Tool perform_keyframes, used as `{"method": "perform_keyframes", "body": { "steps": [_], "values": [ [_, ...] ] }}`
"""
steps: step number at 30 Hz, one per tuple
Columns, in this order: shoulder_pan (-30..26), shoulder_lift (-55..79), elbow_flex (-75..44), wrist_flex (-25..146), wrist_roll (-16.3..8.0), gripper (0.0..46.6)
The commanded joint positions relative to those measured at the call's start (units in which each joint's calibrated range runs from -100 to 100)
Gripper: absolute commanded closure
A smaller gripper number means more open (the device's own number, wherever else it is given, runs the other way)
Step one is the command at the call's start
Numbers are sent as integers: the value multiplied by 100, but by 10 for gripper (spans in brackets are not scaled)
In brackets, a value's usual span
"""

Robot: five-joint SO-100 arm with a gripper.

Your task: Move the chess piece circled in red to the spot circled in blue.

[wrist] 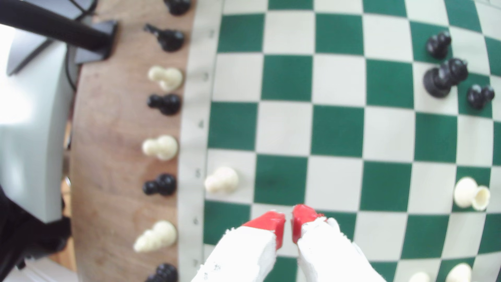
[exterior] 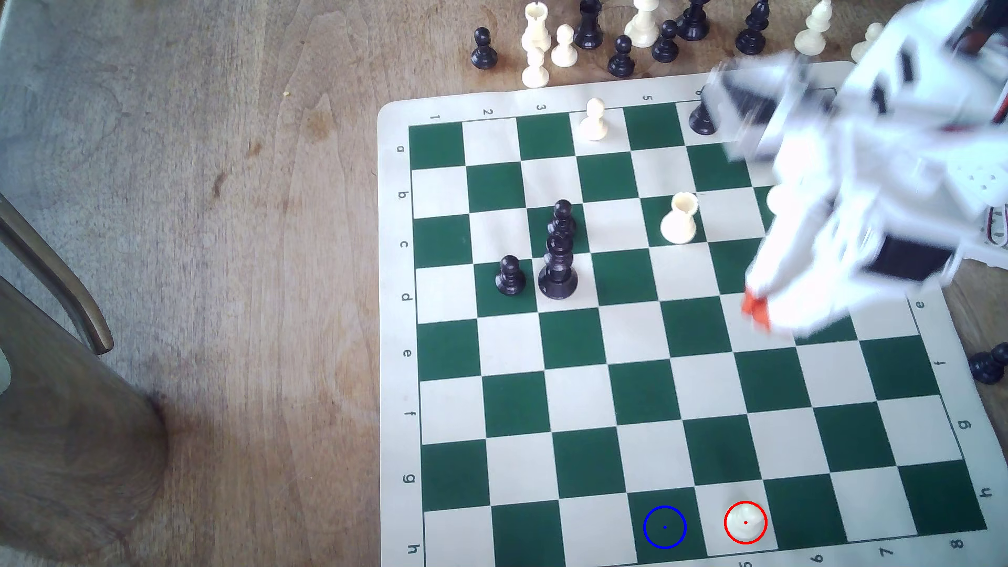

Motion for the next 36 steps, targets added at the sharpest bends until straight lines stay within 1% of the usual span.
{"method": "perform_keyframes", "body": {
  "steps": [1, 2, 3, 4, 8, 13, 22, 27, 30, 36],
  "values": [
    [-269, 728, -636, -58, -342, 402],
    [-309, 889, -727, -66, -415, 394],
    [-348, 1246, -935, -90, -537, 377],
    [-355, 1407, -1035, -90, -586, 363],
    [-402, 2095, -1298, -172, -679, 334],
    [-473, 2647, -1361, -459, -737, 336],
    [-535, 2757, -1497, -606, -855, 285],
    [-629, 2748, -1615, -623, -923, 283],
    [-715, 2774, -1570, -713, -1035, 281],
    [-747, 2859, -1552, -770, -1040, 281]
  ]
}}
